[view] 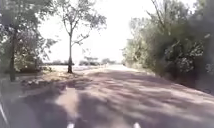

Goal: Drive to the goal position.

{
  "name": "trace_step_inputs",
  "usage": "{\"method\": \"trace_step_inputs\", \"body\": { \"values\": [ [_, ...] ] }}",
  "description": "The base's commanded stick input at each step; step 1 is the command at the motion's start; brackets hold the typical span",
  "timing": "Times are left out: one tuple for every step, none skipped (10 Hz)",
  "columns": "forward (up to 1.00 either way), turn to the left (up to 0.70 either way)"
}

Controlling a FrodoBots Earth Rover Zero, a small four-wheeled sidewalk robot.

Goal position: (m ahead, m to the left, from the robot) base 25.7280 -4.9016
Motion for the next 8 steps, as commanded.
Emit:
{"method": "trace_step_inputs", "body": {
  "values": [
    [0.7,0.0],
    [0.7,0.0],
    [0.7,0.0],
    [0.7,0.0],
    [0.7,0.0],
    [0.7,0.0],
    [0.7,0.0],
    [0.7,0.0]
  ]
}}
